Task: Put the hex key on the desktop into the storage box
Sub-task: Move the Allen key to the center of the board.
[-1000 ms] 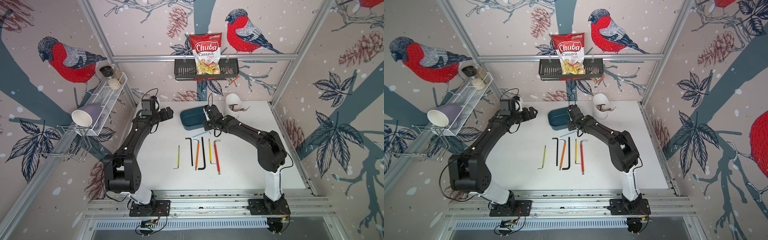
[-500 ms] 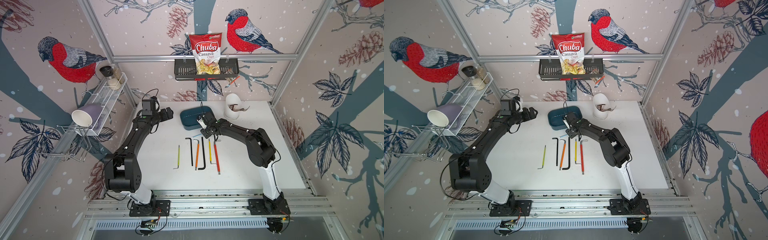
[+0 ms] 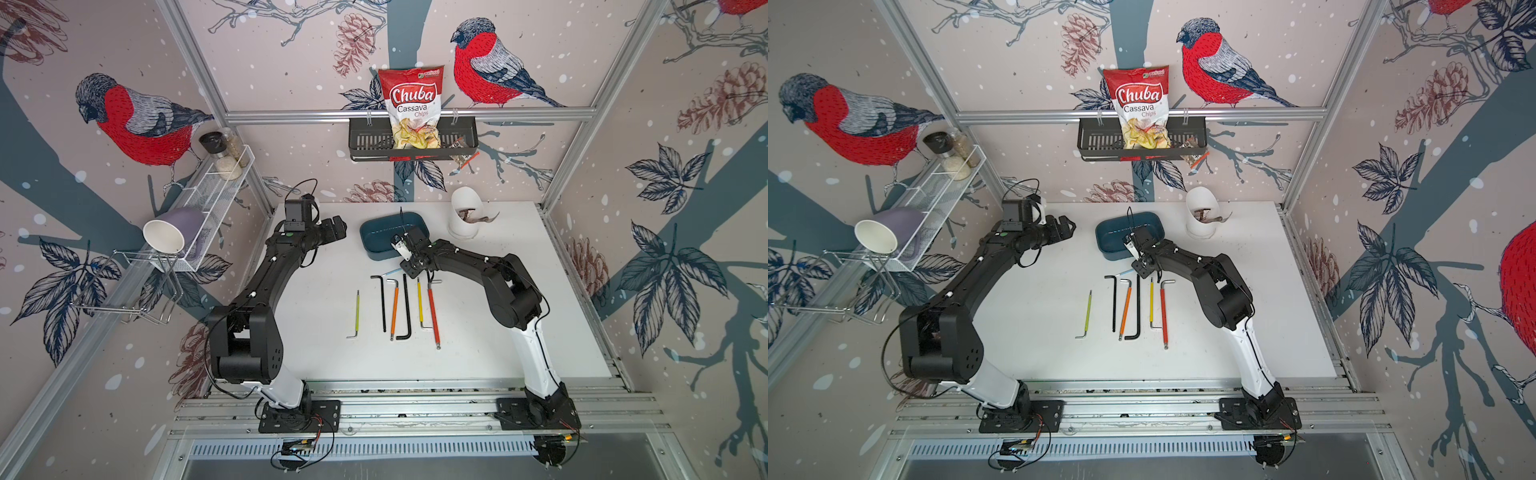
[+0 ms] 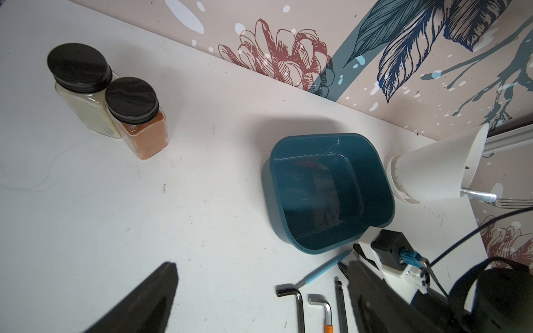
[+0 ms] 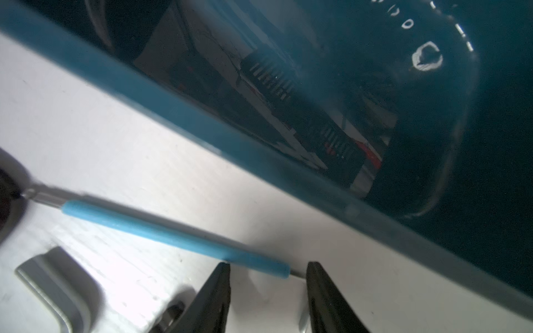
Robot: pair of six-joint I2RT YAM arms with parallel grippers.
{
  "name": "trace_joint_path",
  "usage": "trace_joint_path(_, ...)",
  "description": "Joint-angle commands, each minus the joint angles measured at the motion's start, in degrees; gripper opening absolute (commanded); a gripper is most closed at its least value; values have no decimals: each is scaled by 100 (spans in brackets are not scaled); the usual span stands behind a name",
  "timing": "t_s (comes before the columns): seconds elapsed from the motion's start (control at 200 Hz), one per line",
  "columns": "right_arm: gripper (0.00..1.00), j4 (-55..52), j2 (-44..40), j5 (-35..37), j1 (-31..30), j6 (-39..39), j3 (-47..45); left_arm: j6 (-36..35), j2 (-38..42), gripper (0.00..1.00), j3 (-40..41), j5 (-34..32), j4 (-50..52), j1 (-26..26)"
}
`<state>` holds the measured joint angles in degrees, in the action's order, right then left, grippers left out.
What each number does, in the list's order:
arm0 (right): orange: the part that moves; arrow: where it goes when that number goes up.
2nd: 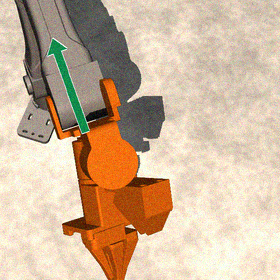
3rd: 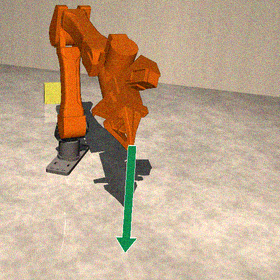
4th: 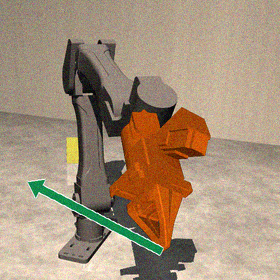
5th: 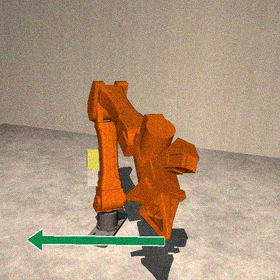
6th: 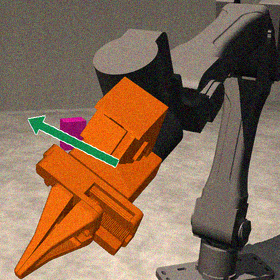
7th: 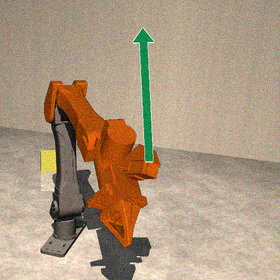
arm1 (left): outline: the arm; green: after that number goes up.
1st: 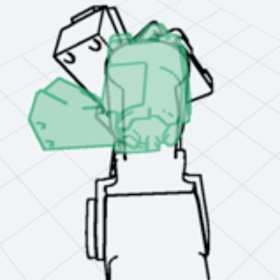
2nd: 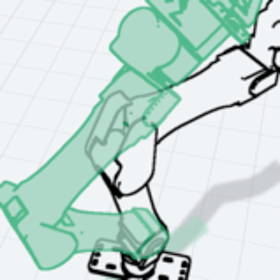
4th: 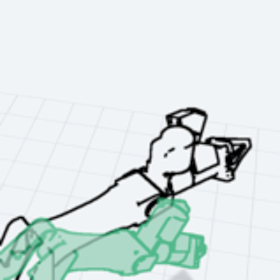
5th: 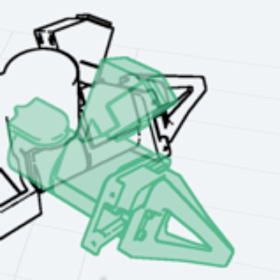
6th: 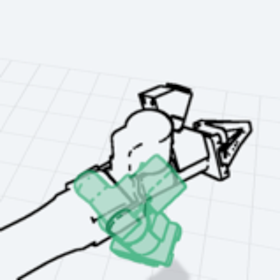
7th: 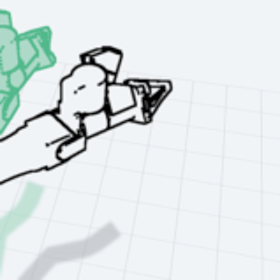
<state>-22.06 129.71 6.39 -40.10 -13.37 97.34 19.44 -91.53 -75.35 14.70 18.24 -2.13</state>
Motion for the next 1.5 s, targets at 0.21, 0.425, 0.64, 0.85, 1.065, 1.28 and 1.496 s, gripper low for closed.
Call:
trace_joint_path(0.21,43,-7,30,-670,79,18,-363,-76,57,95,0,-38,-75,6)
trace_joint_path(0.425,38,-56,-369,-605,142,283,-934,-75,107,95,31,-37,-75,6)
trace_joint_path(0.64,42,127,-1102,-544,118,510,-1618,-60,133,95,54,-7,-108,6)
trace_joint_path(0.85,45,55,-1064,-530,134,563,-1282,-54,135,95,63,-1,-105,10)
trace_joint_path(1.065,47,289,-671,-550,203,414,-899,-59,133,95,65,-11,-108,10)
trace_joint_path(1.28,47,115,-377,-781,309,287,-679,-61,109,95,57,-11,-95,10)
trace_joint_path(1.496,46,129,-321,-859,293,295,-951,-67,109,95,41,-31,-79,6)
